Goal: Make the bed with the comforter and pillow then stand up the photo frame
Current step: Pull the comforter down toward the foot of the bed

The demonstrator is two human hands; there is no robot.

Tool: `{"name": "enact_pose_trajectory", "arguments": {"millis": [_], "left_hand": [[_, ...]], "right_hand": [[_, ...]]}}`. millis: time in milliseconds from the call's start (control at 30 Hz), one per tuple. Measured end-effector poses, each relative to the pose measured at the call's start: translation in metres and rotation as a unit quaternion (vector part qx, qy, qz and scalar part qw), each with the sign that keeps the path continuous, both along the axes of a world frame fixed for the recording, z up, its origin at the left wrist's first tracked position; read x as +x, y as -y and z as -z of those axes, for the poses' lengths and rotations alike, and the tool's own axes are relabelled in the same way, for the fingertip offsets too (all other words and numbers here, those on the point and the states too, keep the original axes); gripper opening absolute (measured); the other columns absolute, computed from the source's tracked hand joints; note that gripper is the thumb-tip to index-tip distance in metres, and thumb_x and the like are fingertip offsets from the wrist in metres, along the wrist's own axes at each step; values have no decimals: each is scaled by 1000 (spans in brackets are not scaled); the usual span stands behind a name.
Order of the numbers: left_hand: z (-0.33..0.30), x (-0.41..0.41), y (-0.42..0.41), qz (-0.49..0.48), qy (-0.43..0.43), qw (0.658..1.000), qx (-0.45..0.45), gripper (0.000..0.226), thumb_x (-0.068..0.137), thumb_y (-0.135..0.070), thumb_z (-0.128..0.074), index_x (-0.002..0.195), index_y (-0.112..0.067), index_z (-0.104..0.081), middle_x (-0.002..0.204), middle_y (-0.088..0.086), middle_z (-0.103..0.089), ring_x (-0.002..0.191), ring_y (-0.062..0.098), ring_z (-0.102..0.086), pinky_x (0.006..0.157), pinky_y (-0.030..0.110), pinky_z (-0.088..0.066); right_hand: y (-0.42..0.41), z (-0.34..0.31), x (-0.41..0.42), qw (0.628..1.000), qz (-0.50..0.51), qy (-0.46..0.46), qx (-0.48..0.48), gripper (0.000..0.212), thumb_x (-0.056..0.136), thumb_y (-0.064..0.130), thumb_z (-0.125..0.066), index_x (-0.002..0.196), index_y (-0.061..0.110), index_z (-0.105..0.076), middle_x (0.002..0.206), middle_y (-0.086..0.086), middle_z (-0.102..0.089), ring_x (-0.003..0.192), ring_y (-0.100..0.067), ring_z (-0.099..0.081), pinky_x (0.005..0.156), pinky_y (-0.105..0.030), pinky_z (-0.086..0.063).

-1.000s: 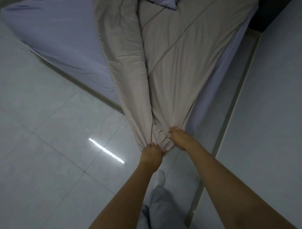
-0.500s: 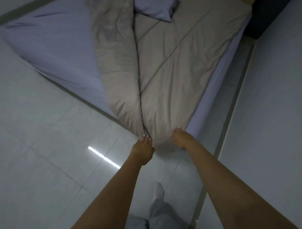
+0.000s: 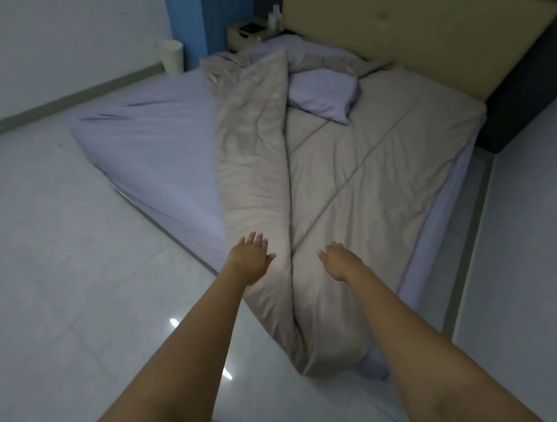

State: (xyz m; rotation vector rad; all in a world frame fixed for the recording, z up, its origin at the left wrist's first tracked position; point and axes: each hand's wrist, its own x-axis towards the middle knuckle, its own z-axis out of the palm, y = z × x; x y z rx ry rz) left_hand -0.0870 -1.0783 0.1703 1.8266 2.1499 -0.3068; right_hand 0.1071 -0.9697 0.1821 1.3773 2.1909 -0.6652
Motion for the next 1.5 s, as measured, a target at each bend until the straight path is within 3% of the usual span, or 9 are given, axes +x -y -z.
{"name": "enact_pose_trajectory", "arguments": {"millis": [467,800,1033,1300,1500], "left_hand": [[-78,-286,-120,146,-72,986,43,60,105,-39,-14,152,-3,-14,161,12,-7,149,26,-4,121,38,-10],[-95,-426,-234,198,-73,976,47,59,105,-38,-15,153,-4,-14,162,11,-7,150,24,-3,121,37,-9],[-104,-571,-308,197,-74,976,51,60,105,-40,-15,153,-4,-13,162,11,-5,150,24,-2,121,38,-8],[-113,-728,-345,295,-110,948,39,62,104,-42,-12,154,-5,-6,162,10,-2,150,23,1,121,37,-6],[-112,-798,-373,334,-75,939,30,62,104,-42,-14,154,-6,-7,162,10,0,150,23,3,122,37,-5]], "right_hand": [[-68,-41,-218,975,202,-70,58,64,103,43,-12,151,0,-13,160,-14,-7,147,-25,-12,121,-39,-12],[-168,-56,-356,962,256,-59,79,66,102,45,-13,149,-1,-21,158,-15,-16,144,-29,-21,118,-42,-20],[-218,-77,-499,954,279,-74,83,65,103,45,-15,151,2,-16,159,-16,-13,145,-27,-20,119,-36,-18],[-201,-76,-666,928,361,-65,69,73,100,53,-14,152,2,-10,160,-13,-4,148,-25,-9,121,-38,-9],[-190,-75,-741,919,388,-21,70,70,100,53,-12,153,7,-10,161,-11,-5,148,-25,-6,120,-40,-8]]}}
